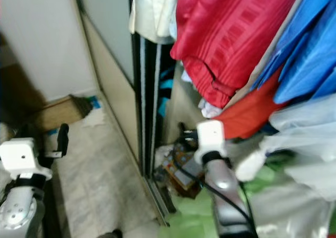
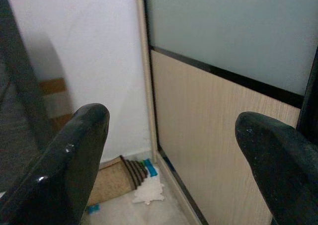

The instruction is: Clean up the room

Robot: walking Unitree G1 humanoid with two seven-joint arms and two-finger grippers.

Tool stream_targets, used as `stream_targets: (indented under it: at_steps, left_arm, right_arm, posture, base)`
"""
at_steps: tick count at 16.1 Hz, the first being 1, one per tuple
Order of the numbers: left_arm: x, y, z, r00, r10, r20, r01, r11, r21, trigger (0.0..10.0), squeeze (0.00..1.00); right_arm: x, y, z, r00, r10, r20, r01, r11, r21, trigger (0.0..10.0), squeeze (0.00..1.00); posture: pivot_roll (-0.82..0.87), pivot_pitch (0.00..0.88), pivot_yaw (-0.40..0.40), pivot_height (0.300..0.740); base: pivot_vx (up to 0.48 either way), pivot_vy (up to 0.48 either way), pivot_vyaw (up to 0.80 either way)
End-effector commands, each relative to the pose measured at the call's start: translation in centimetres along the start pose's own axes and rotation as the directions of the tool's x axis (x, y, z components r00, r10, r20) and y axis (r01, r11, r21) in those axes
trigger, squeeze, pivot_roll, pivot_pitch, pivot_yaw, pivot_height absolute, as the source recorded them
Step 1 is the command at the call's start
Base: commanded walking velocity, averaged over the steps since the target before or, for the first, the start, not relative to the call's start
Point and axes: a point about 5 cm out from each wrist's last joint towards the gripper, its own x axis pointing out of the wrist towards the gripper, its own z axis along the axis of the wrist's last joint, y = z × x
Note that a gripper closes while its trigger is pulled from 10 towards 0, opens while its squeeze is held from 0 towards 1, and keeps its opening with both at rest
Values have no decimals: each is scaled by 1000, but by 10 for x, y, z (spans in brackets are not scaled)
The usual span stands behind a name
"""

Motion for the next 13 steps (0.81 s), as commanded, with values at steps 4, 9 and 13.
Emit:
stream_targets:
  at_steps: [4,9,13]
  left_arm:
    - [-1,-15,-2,997,-71,-15,70,997,-18,10000,0]
    - [3,-16,-3,995,-93,-20,93,996,-14,10000,0]
    - [14,-15,2,993,-120,-2,120,993,2,10000,0]
  right_arm:
    - [-2,-6,-4,1000,-7,-23,8,999,31,10000,0]
    - [0,-1,-3,1000,-22,-6,22,997,76,10000,0]
    - [4,1,-3,998,-67,6,66,992,104,10000,0]
  posture:
    - [22,114,-83,740]
    - [34,95,-51,740]
    - [43,93,-10,740]
  base:
    - [0,0,800]
    - [0,0,640]
    - [0,0,0]
